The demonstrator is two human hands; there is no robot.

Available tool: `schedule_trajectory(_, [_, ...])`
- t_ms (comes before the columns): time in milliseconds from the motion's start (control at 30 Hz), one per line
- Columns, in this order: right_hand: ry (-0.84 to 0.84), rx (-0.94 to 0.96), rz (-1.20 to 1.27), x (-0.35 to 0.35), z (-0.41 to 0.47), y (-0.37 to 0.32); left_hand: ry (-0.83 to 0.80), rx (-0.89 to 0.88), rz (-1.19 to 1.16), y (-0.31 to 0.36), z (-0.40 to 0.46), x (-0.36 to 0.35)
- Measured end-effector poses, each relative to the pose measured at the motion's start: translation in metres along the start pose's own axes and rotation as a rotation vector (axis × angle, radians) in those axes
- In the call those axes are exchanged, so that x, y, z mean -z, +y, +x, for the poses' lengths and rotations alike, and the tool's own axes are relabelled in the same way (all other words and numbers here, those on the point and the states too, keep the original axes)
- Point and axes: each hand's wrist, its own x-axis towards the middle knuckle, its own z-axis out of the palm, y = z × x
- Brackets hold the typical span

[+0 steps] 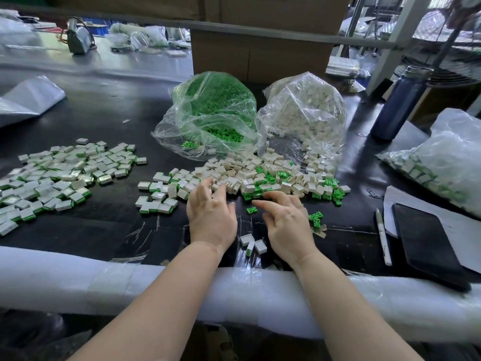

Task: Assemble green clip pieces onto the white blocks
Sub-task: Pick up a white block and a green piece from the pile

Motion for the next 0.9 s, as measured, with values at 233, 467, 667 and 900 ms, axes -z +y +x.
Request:
schedule_trajectory(233, [-0.090,0.082,-0.128,-0.006,0.000,-0.002,-0.207,-0.202,0.137,0.001,0.002,-0.011])
schedule_trajectory(467, [-0.029,0.009,-0.087,-0.002,-0.002,-0.001,-0.290,-0.248,0.115,0.001,0.004,-0.012])
schedule_trajectory(667, [-0.016,-0.045,-0.038,0.000,-0.002,0.000,-0.060,-0.288,-0.079,0.001,0.000,-0.007])
schedule_trajectory(900, [0.025,-0.106,0.016,0.002,-0.002,0.000,0.094,-0.239,-0.259,0.006,-0.005,0.001])
